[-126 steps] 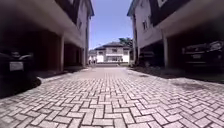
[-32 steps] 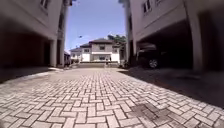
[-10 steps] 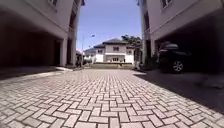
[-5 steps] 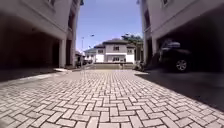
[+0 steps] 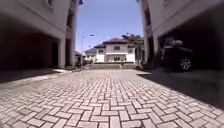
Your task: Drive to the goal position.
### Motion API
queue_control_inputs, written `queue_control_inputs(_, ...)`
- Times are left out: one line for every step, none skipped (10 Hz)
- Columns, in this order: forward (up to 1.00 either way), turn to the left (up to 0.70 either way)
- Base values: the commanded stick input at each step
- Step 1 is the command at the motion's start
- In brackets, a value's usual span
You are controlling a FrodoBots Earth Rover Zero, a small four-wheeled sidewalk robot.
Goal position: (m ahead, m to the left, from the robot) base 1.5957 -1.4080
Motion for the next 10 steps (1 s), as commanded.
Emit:
queue_control_inputs(0.50,-0.14)
queue_control_inputs(0.50,-0.45)
queue_control_inputs(0.50,-0.43)
queue_control_inputs(0.50,-0.35)
queue_control_inputs(0.50,0.00)
queue_control_inputs(0.50,0.00)
queue_control_inputs(0.50,0.00)
queue_control_inputs(0.50,0.00)
queue_control_inputs(0.50,0.00)
queue_control_inputs(0.50,0.00)
